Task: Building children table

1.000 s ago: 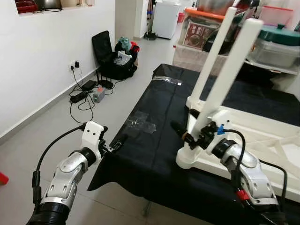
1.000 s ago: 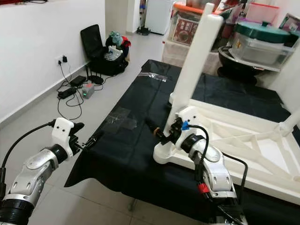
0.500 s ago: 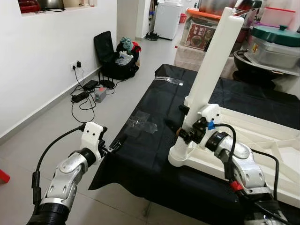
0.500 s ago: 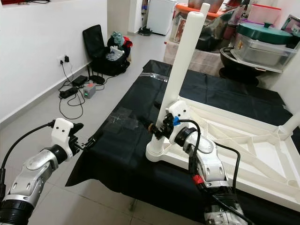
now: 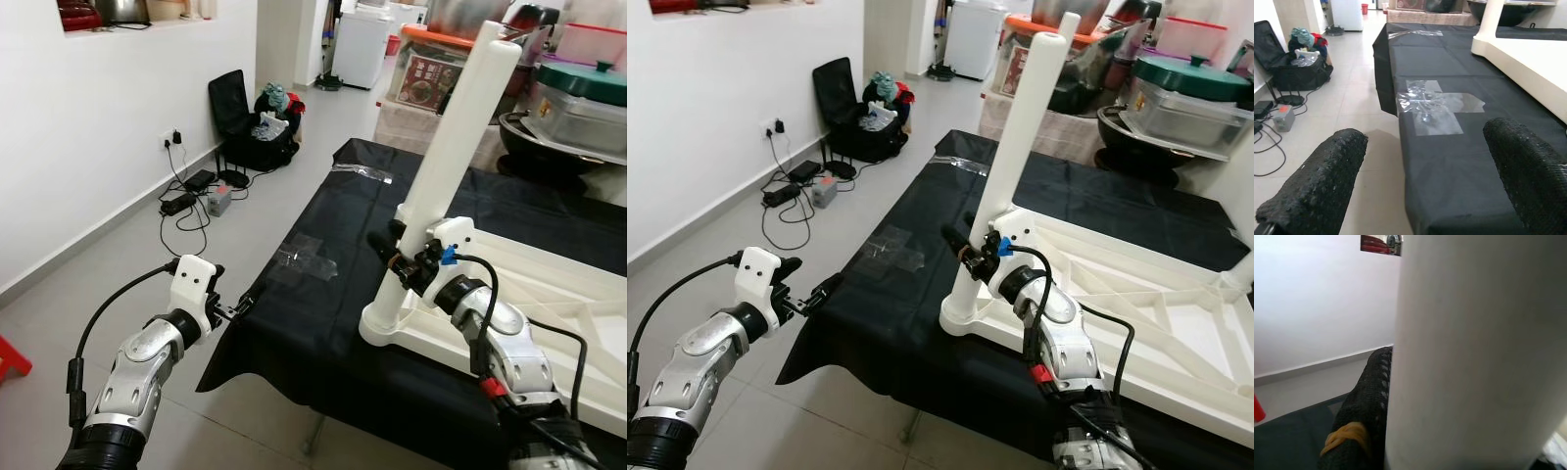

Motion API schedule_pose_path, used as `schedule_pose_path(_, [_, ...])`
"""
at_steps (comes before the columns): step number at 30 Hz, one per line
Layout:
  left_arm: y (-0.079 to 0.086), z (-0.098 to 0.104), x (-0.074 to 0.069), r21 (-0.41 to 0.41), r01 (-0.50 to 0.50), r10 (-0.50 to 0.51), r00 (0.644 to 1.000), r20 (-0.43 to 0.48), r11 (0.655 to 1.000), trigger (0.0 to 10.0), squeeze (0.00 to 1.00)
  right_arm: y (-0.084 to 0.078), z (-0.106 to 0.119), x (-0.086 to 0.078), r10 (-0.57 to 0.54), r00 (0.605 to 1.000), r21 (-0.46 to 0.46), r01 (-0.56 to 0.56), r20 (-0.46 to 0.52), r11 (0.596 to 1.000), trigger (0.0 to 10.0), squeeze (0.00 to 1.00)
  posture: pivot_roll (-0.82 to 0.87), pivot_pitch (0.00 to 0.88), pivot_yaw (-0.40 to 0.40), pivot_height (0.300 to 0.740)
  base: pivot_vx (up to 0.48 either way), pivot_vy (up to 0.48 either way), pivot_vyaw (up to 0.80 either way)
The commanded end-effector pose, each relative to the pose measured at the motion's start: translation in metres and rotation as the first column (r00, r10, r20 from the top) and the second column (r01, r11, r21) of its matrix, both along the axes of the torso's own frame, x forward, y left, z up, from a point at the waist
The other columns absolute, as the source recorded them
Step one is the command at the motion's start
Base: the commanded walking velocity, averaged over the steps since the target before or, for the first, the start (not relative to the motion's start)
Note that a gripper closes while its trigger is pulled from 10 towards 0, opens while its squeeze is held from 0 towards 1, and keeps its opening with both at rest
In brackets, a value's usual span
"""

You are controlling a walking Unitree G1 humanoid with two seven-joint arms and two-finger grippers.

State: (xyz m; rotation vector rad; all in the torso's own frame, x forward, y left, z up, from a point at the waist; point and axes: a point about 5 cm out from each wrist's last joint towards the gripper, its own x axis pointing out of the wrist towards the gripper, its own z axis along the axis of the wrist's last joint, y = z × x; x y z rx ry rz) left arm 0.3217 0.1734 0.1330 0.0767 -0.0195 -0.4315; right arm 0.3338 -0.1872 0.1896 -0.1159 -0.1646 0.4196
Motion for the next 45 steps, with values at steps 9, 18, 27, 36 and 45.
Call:
schedule_pose_path(9, [-0.003,-0.005,0.001,-0.006,0.006,-0.006,1.000,-0.022,1.000,10.0,0.00,-0.077,-0.044,-0.017,-0.689,0.716,-0.150,0.673,-0.116,0.724,0.0,0.00,0.05,0.000,-0.113,0.740,0.000,0.000,0.00])
schedule_pose_path(18, [-0.004,-0.005,0.002,-0.007,-0.001,0.001,1.000,-0.024,1.000,10.0,0.00,-0.089,-0.058,-0.031,-0.747,0.649,-0.169,0.728,-0.143,0.664,0.0,0.00,0.03,0.000,-0.105,0.740,0.000,0.000,0.00])
schedule_pose_path(27, [-0.003,-0.006,0.002,-0.008,-0.010,0.010,1.000,-0.029,1.000,10.0,0.00,-0.111,-0.063,-0.040,-0.811,0.567,-0.203,0.785,-0.146,0.585,0.0,0.00,0.04,0.000,-0.112,0.740,0.000,0.000,0.00])
schedule_pose_path(36, [-0.002,-0.007,0.003,-0.005,-0.019,0.019,0.999,-0.031,1.000,10.0,0.00,-0.166,-0.034,-0.037,-0.889,0.449,-0.205,0.865,-0.091,0.458,0.0,0.00,0.04,0.000,-0.114,0.740,0.000,0.000,0.00])
schedule_pose_path(45, [-0.003,-0.009,0.001,-0.011,-0.027,0.027,0.999,-0.035,1.000,10.0,0.00,-0.191,-0.009,-0.037,-0.895,0.444,-0.213,0.870,-0.049,0.444,0.0,0.00,0.04,0.000,-0.119,0.740,0.000,0.000,0.00])
